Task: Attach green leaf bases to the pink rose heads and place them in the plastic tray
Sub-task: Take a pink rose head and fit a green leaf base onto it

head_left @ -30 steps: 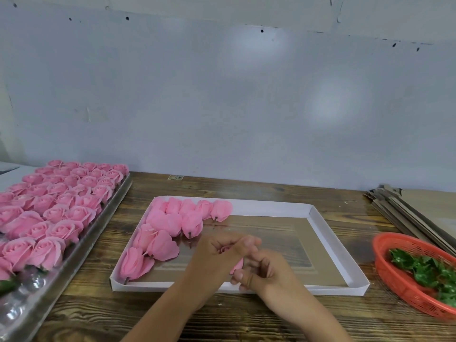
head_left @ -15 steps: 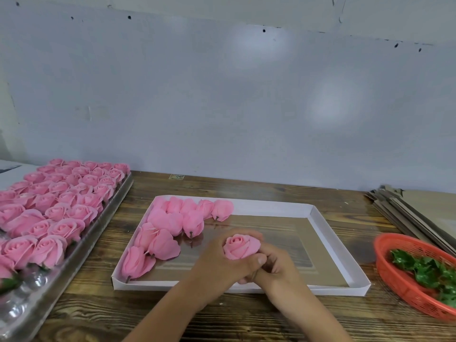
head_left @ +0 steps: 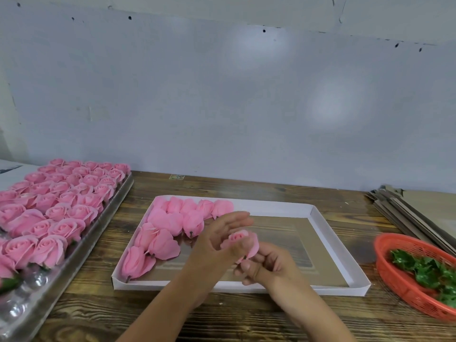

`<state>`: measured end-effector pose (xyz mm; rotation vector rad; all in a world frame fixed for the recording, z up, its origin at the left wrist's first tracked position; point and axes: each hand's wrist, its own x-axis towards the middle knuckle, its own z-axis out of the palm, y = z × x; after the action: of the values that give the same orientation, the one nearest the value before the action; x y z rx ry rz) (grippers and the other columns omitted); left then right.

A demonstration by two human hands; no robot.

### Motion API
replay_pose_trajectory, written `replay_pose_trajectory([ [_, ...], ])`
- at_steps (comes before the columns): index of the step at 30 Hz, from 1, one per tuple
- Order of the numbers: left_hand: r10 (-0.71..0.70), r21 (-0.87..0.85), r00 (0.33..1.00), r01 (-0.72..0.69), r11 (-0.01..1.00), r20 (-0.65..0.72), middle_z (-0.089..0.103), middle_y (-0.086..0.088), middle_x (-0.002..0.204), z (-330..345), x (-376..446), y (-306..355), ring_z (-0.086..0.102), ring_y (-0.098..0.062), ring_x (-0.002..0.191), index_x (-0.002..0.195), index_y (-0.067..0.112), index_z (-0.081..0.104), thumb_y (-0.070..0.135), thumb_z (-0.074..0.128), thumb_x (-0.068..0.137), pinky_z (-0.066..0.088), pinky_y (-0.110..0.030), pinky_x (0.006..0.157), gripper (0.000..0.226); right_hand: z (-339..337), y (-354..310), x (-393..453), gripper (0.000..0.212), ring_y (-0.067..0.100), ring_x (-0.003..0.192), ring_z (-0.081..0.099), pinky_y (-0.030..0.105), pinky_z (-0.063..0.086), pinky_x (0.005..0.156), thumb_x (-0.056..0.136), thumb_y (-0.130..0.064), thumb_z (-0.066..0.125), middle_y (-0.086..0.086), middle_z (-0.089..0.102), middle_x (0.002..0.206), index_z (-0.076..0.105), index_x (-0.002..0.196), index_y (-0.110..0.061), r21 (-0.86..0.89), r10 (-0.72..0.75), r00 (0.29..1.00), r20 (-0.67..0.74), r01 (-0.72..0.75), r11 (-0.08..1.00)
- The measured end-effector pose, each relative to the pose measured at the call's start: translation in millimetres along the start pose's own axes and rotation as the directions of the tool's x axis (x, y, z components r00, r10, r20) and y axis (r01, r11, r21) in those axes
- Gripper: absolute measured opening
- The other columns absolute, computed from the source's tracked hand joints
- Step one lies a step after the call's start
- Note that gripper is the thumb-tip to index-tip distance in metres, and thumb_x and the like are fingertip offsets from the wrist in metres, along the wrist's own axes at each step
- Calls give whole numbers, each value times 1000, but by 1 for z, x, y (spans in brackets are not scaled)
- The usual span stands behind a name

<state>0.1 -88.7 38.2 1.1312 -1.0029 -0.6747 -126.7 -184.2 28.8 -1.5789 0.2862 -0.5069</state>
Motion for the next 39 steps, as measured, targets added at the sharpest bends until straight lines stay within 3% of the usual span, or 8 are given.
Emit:
replay_pose_trajectory([
  [4,34,67,999,-32,997,-36,69,-25,90,2,-1,3,63,-19,76,93,29,80,51,69,80,53,-13,63,28,4,3,0,22,13,81,66,25,51,69,86,-16,63,4,72,88,75,100,-28,-99,30,998,50,-25,995],
  [8,-12,151,1000,9,989,20,78,-5,89,4,-1,2,66,-17,76,88,34,81,48,71,85,54,-15,63,17,4,3,-1,19,13,83,68,23,51,69,86,-16,63,0,72,85,74,97,-27,-91,36,999,29,-33,995],
  [12,-99,121,995,102,987,-29,77,-11,95,2,0,-2,71,-24,82,95,31,81,30,76,85,59,-27,68,11,4,5,0,24,12,81,67,25,51,68,92,-3,60,-2,72,82,70,107,-18,-81,20,999,27,-17,997],
  [17,-144,142,989,145,979,-15,79,1,92,1,-2,-5,74,-11,83,96,35,79,17,77,89,56,-20,67,19,6,3,1,17,16,78,68,26,54,67,84,-5,60,4,74,80,72,89,-16,-60,-15,1000,-19,14,998],
  [20,-123,155,992,123,980,-7,78,5,95,2,-2,-5,72,-3,83,99,37,77,21,80,84,54,-16,69,22,4,6,1,43,17,78,70,25,56,68,90,10,57,0,75,80,77,80,-27,-60,-18,999,-27,17,998],
  [25,-97,161,995,96,982,2,76,4,100,4,1,-10,72,-11,95,106,42,72,39,79,71,57,-23,81,36,4,6,2,31,18,87,70,25,55,73,84,-10,59,8,76,103,74,108,-23,-1,-23,1000,-14,23,1000],
  [32,-117,109,991,110,988,61,74,11,96,4,1,-10,68,-3,93,108,47,70,41,81,69,53,-21,77,41,3,11,3,46,18,91,69,26,55,75,75,-8,53,9,74,109,73,114,-21,79,1,1000,-1,-1,997],
  [39,-82,93,983,68,993,164,68,0,88,0,1,-3,64,-9,88,96,10,70,28,76,84,53,-24,79,23,5,5,2,39,21,98,69,27,55,76,78,-25,64,10,74,110,72,117,-23,110,-30,999,-24,33,993],
])
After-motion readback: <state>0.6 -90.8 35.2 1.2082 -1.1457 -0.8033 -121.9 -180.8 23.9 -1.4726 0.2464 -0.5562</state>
